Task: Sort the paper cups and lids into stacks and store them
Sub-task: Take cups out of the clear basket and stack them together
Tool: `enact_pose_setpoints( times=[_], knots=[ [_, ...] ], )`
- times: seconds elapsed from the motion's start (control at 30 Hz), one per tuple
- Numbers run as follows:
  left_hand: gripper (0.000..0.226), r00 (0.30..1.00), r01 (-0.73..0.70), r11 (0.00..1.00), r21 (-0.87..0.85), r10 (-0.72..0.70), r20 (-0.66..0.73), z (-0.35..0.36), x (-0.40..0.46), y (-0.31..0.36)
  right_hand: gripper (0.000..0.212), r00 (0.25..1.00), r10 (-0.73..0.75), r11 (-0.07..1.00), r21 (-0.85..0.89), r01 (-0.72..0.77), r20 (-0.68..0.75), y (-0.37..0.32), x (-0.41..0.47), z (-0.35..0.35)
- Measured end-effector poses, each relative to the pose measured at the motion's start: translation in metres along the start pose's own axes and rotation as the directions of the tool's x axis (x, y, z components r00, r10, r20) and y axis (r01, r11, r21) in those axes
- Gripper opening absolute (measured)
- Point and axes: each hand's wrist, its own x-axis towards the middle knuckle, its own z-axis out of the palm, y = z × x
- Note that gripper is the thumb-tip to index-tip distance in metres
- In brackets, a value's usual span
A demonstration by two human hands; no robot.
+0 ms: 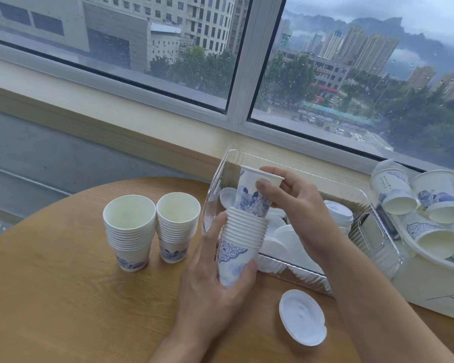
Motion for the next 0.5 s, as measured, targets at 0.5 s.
enact_pose_setpoints(
  times=[0.5],
  knots=[
    [0.084,0.997,-0.072,0.997,-0.003,0.072,-0.012,0.000,-0.003,0.002,0.043,0.996,0.070,0.996,-0.050,-0.067,0.057,0.021,-0.039,0.001]
  ],
)
